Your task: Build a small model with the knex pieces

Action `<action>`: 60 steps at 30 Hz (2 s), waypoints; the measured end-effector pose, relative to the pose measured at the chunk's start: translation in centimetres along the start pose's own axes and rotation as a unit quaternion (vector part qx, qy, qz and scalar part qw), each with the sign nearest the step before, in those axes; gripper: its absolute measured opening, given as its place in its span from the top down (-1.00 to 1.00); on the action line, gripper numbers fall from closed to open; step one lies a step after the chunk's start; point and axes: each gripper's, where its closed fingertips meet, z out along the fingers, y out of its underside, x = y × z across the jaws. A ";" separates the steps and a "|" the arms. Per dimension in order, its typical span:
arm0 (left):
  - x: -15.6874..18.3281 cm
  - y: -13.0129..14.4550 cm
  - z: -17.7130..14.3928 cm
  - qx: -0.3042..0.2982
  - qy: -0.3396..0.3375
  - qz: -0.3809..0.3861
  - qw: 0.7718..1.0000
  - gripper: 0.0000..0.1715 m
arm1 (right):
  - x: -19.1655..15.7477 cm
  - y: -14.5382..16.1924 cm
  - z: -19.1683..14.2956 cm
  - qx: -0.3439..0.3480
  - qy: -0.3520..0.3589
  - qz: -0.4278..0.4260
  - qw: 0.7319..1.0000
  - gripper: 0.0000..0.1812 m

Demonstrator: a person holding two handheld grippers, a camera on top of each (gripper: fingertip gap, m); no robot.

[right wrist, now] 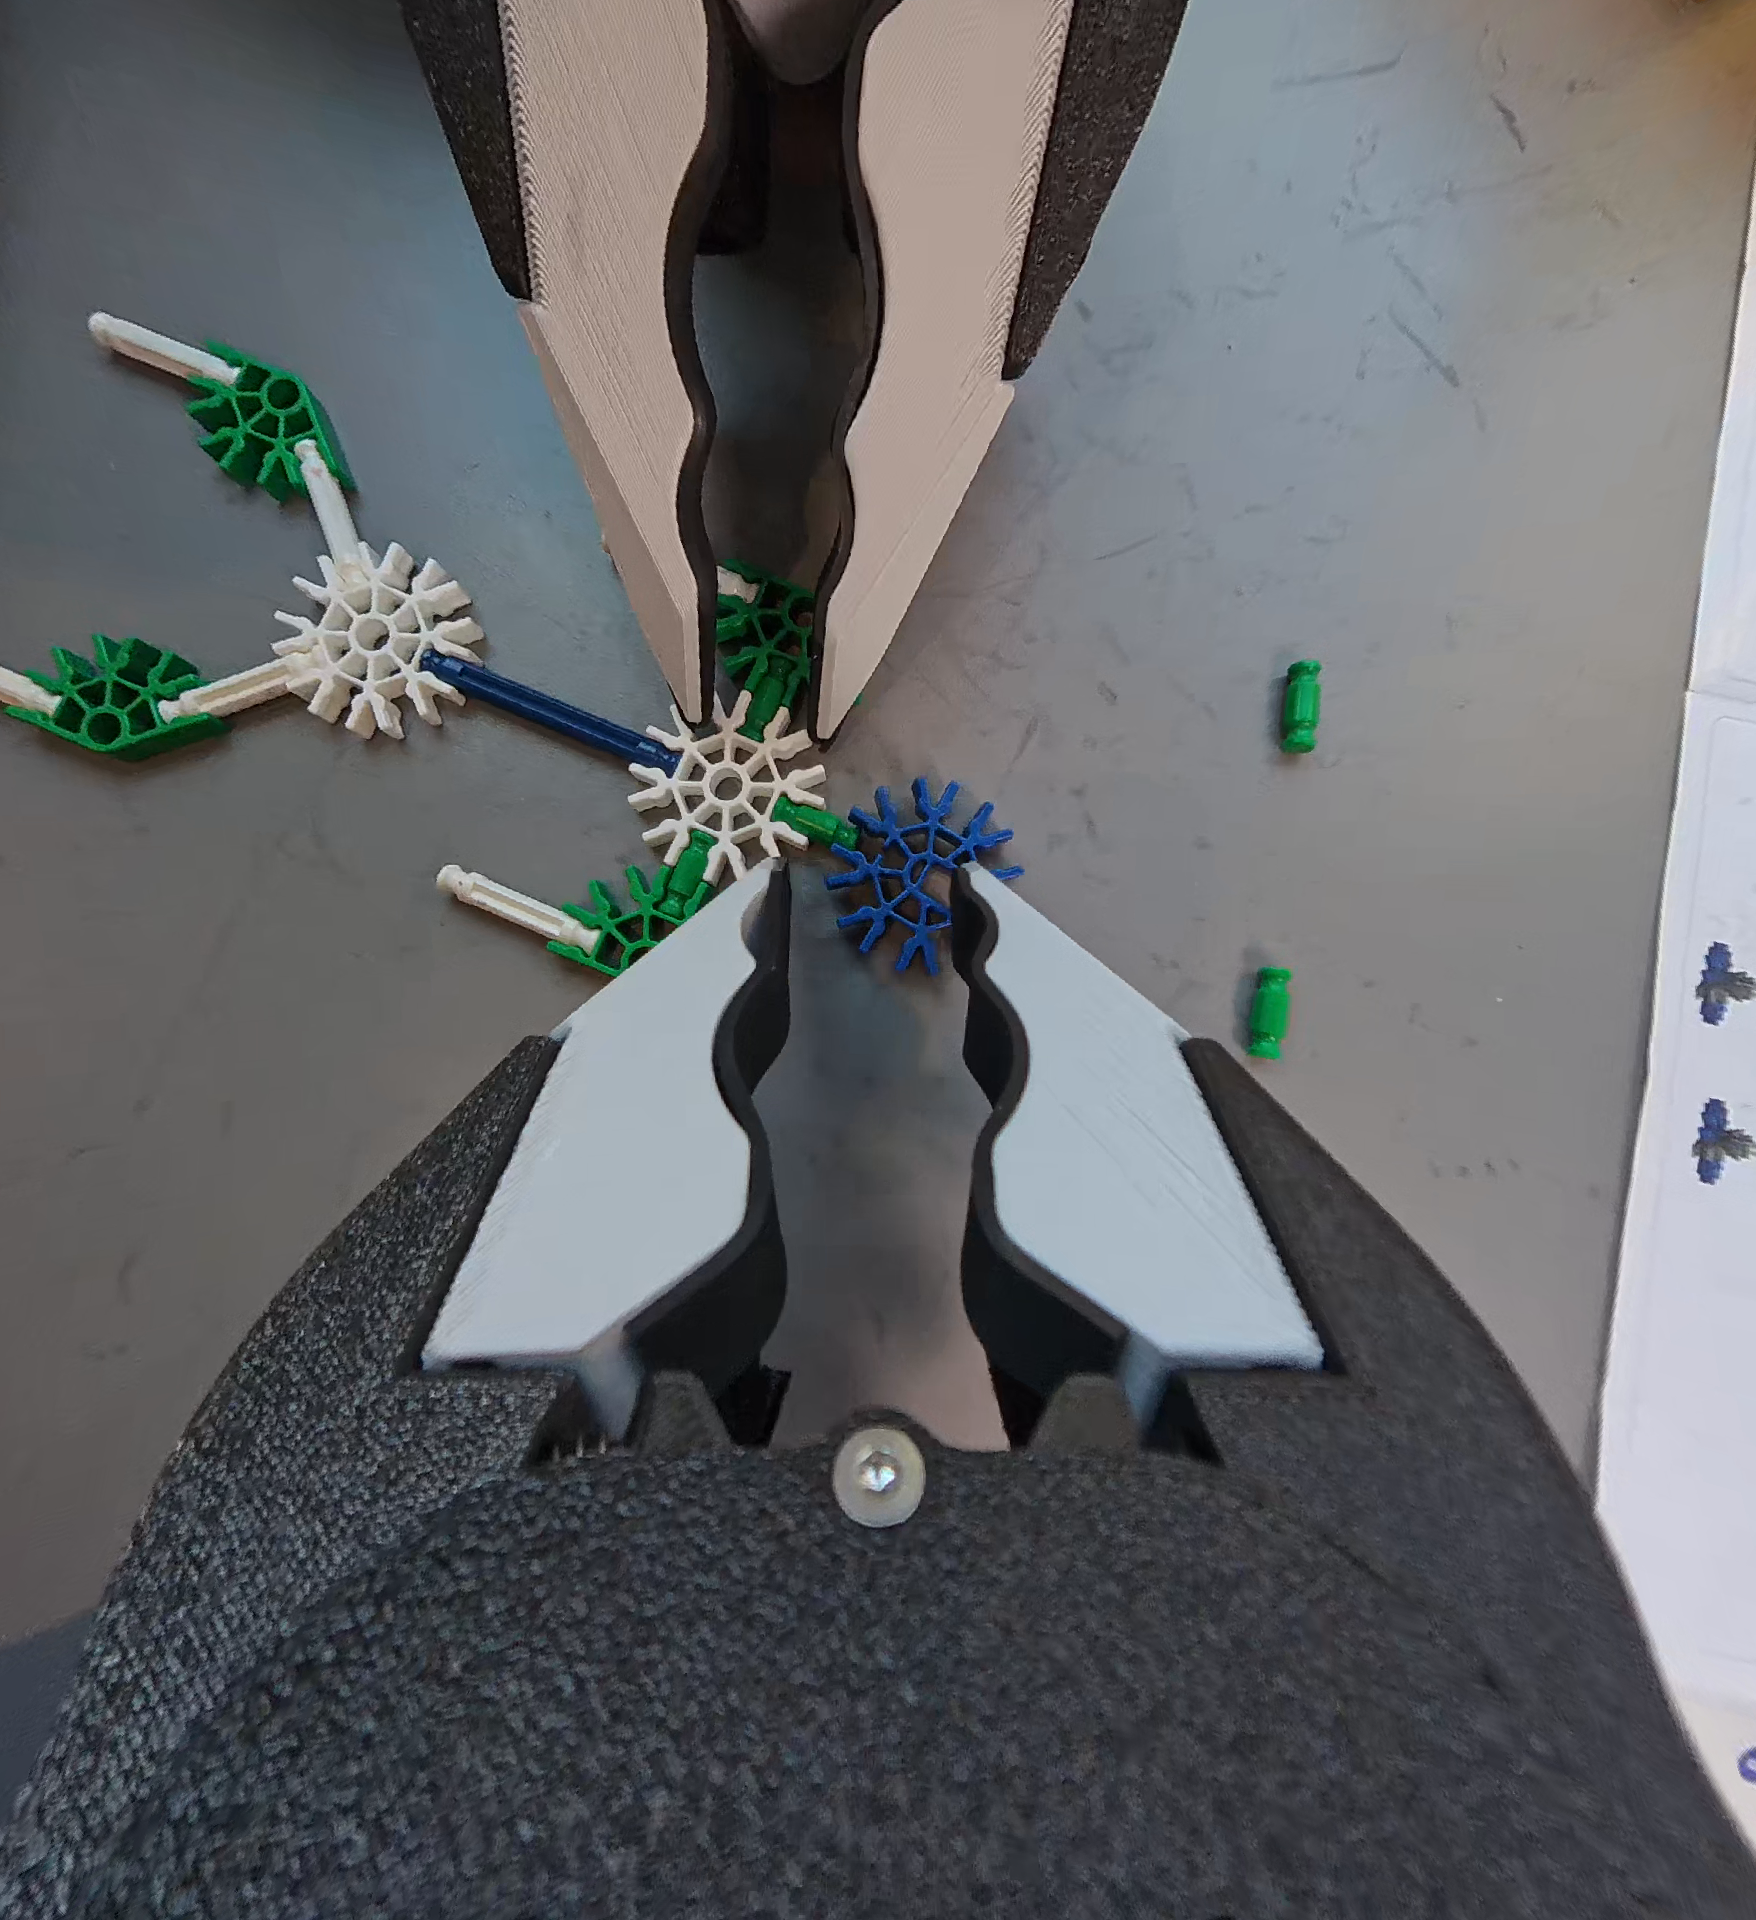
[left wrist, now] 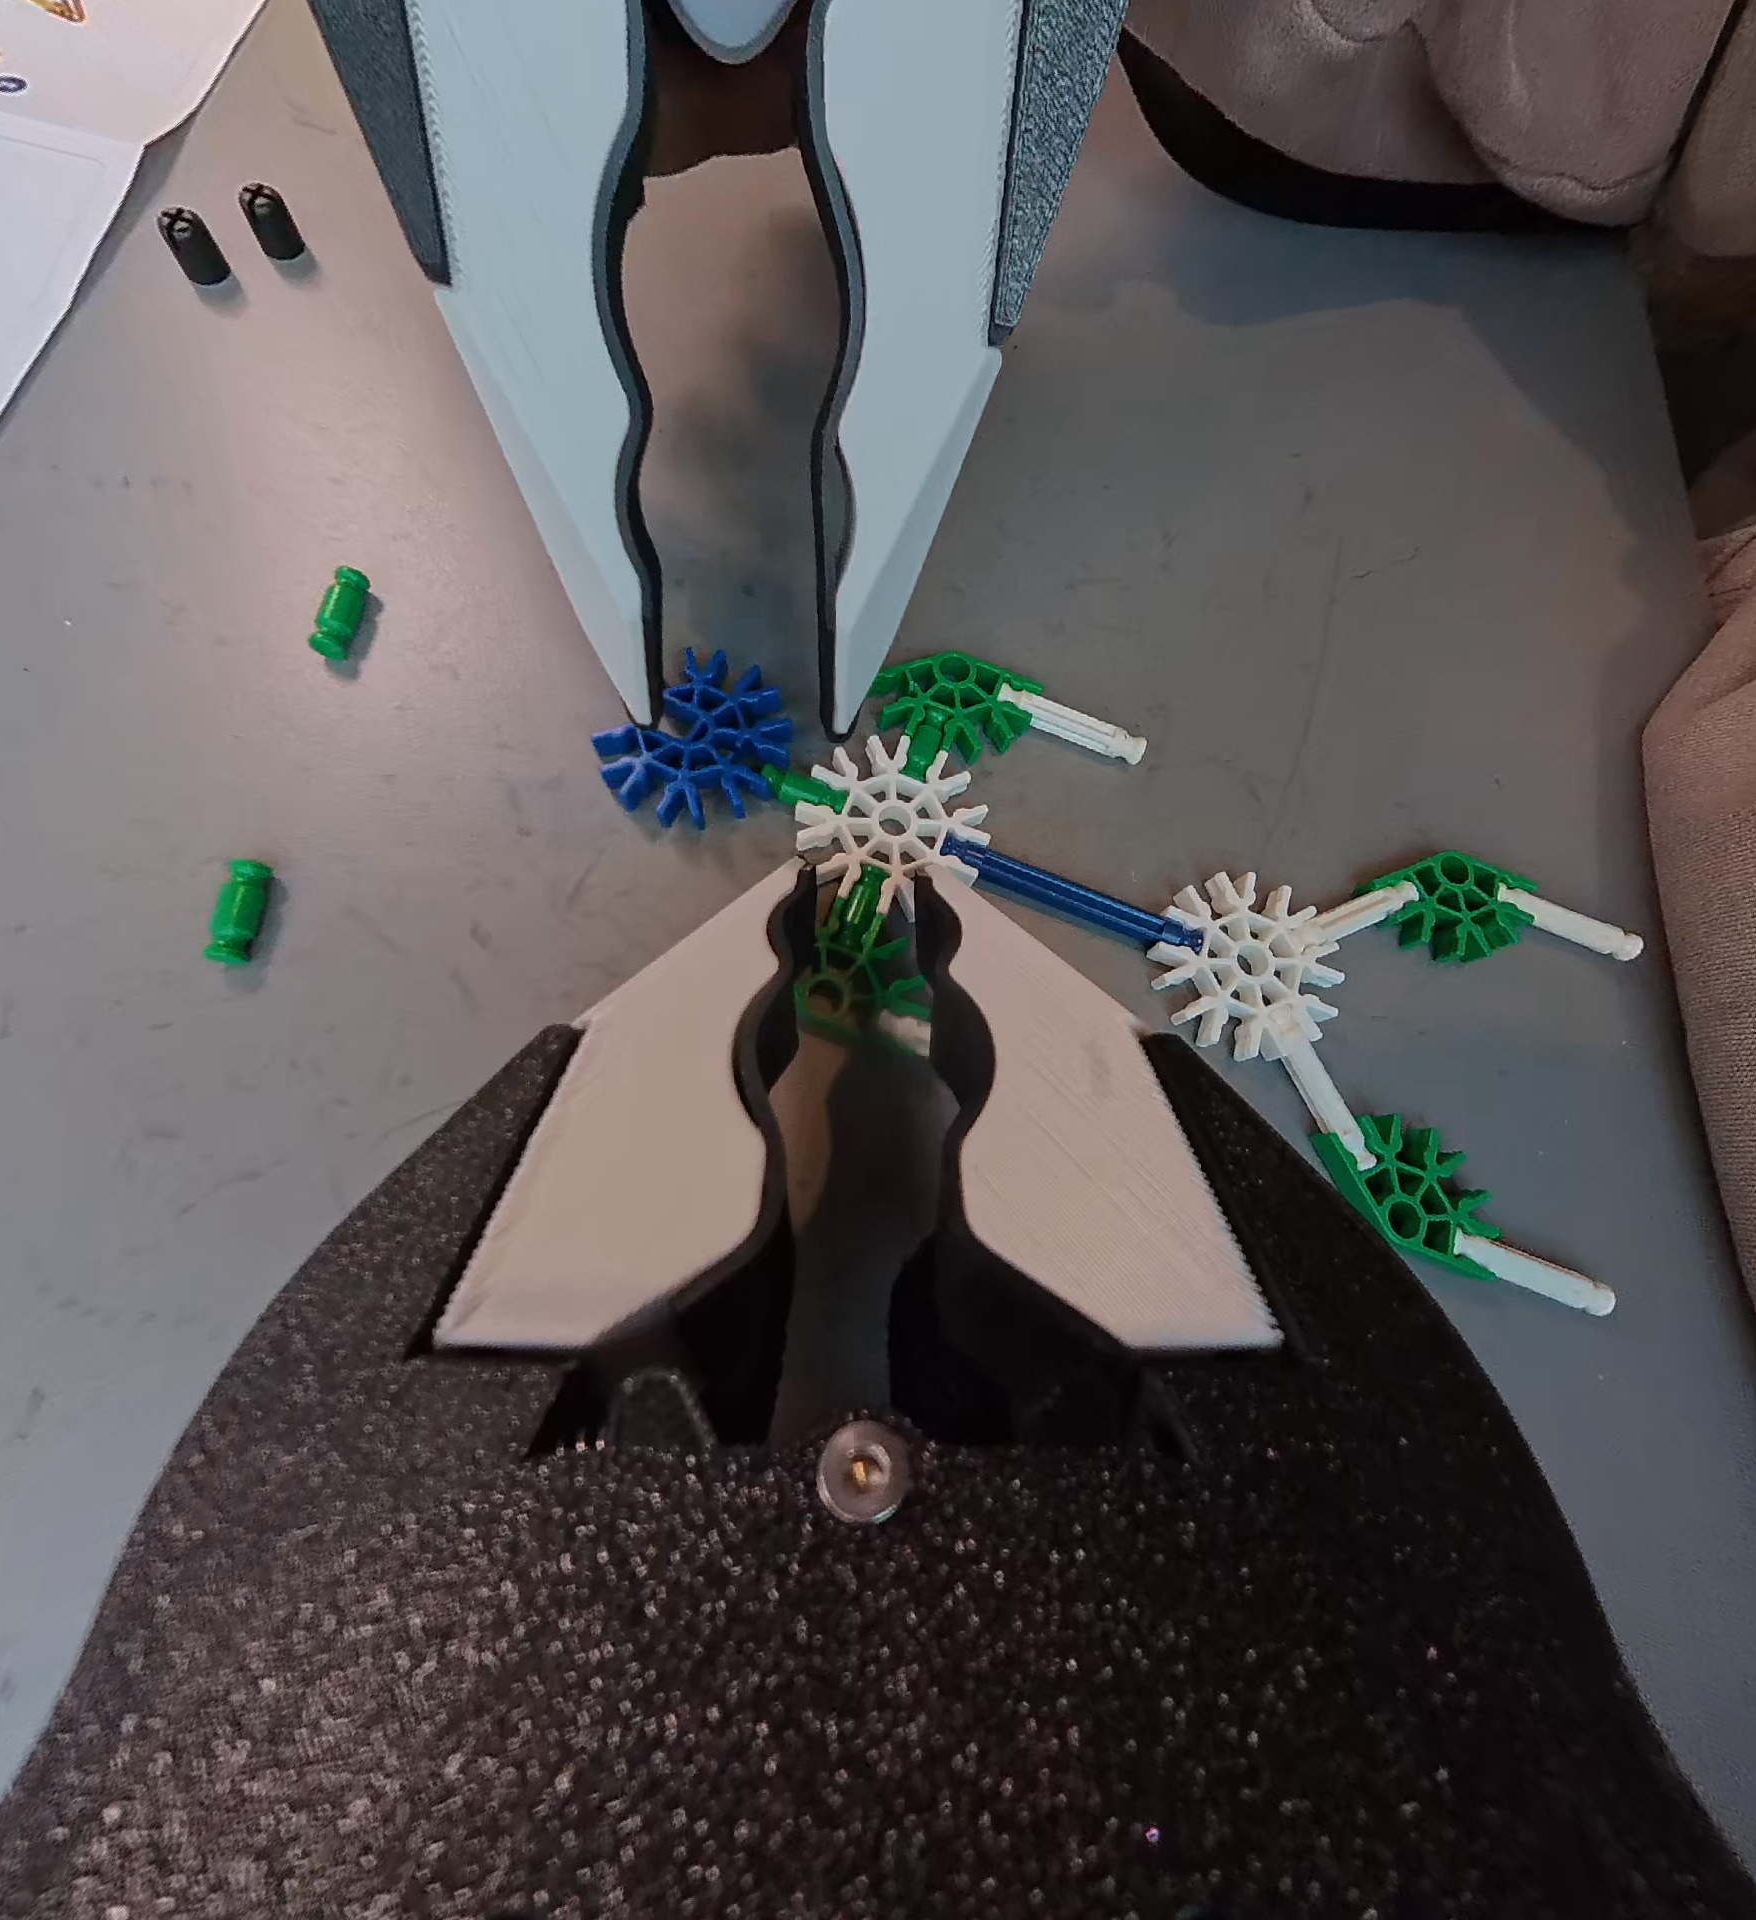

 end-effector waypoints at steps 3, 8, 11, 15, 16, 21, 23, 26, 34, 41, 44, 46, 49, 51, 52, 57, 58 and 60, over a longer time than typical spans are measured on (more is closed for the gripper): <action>0.0 0.0 0.1 0.000 0.001 0.003 1.000 0.80 | -0.2 0.0 0.1 -0.002 -0.001 -0.007 1.000 0.68; 0.0 -0.1 0.1 0.000 0.000 0.005 1.000 0.80 | -0.4 0.0 0.2 -0.003 -0.003 -0.012 1.000 0.69; 0.0 -0.1 0.1 0.000 0.000 0.005 1.000 0.80 | -0.4 0.0 0.2 -0.003 -0.003 -0.012 1.000 0.69; 0.0 -0.1 0.1 0.000 -0.001 0.003 1.000 0.80 | -0.4 0.0 0.1 -0.003 -0.003 -0.009 1.000 0.69; 0.0 -0.1 0.1 0.000 -0.002 0.002 1.000 0.79 | -0.5 0.0 0.1 -0.002 -0.004 -0.008 1.000 0.69; 0.1 -0.1 0.1 0.000 -0.003 0.001 1.000 0.79 | -0.6 0.0 0.1 0.003 -0.007 -0.007 1.000 0.68; 0.1 -0.1 0.1 0.000 -0.003 0.000 1.000 0.79 | -0.6 -0.1 0.1 0.005 -0.007 -0.007 1.000 0.68; 0.1 -0.1 0.1 0.000 -0.006 -0.001 1.000 0.79 | -0.8 -0.3 0.1 0.009 -0.013 -0.006 1.000 0.71; 0.1 -0.1 0.1 0.001 -0.009 -0.001 1.000 0.79 | -0.7 -0.4 -0.1 0.013 -0.007 -0.003 1.000 0.70; 0.1 -0.1 0.1 0.001 -0.009 -0.001 1.000 0.80 | -0.2 -0.8 -0.7 0.033 0.001 0.004 0.999 0.80; 0.1 -0.1 0.2 0.001 -0.009 -0.001 1.000 0.80 | 0.2 -0.9 -0.7 0.033 0.011 0.012 0.999 0.94; 0.1 -0.1 0.2 0.001 -0.009 -0.002 1.000 0.79 | 0.2 -0.9 -0.5 0.027 0.012 0.014 0.999 1.00; 0.1 -0.1 0.1 0.001 -0.009 -0.002 1.000 0.79 | 0.0 -1.0 -0.1 0.009 0.010 0.013 1.000 1.00; 0.1 -0.1 0.1 0.001 -0.009 -0.002 1.000 0.79 | -0.1 -0.9 0.2 -0.013 0.005 0.013 1.000 1.00; 0.1 -0.1 0.2 0.002 -0.009 -0.002 1.000 0.79 | -0.2 -0.7 0.3 -0.027 0.002 0.012 1.000 1.00; 0.1 -0.1 0.1 0.003 -0.013 -0.001 1.000 0.79 | -0.2 -0.7 0.5 -0.098 -0.001 0.001 0.995 1.00; 0.1 -0.1 0.1 0.003 -0.014 0.000 1.000 0.79 | -0.2 -0.7 0.5 -0.113 -0.004 0.003 0.994 1.00; 0.1 -0.1 0.1 0.003 -0.016 0.001 1.000 0.79 | -0.2 -0.6 0.5 -0.141 -0.007 0.000 0.990 1.00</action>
